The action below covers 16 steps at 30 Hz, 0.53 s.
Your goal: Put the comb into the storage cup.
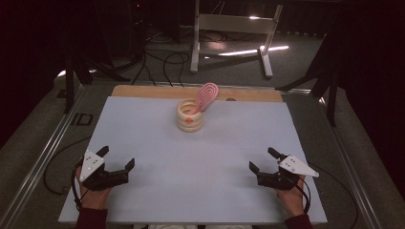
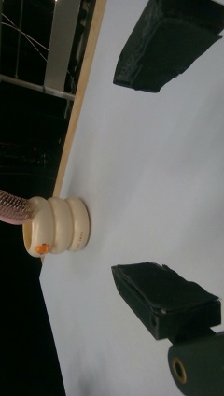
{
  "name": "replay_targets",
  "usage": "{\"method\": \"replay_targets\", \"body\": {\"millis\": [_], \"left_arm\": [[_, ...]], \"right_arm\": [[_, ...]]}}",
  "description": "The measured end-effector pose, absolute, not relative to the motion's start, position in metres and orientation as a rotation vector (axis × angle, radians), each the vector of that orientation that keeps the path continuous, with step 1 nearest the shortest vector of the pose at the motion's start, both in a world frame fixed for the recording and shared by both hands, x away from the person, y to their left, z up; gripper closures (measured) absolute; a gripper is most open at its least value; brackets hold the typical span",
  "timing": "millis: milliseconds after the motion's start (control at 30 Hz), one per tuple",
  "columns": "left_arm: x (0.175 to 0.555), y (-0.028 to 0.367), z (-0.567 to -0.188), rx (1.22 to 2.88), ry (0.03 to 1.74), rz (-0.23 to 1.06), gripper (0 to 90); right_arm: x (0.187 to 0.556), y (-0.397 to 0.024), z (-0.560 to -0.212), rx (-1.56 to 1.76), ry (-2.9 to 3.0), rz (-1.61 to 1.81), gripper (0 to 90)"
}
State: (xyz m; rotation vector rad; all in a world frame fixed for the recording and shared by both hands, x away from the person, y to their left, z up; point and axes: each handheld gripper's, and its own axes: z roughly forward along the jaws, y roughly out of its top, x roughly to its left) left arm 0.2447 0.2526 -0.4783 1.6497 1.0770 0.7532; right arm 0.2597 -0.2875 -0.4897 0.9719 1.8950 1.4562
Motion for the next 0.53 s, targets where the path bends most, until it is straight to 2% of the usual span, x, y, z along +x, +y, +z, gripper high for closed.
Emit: {"method": "replay_targets", "body": {"millis": [533], "left_arm": [[0.2425,0.2511,-0.4800,1.670,1.062,0.763,0.2]], "right_arm": [[0.2522,-0.2953,-0.4936,0.990,1.881,1.483,8.3]]}}
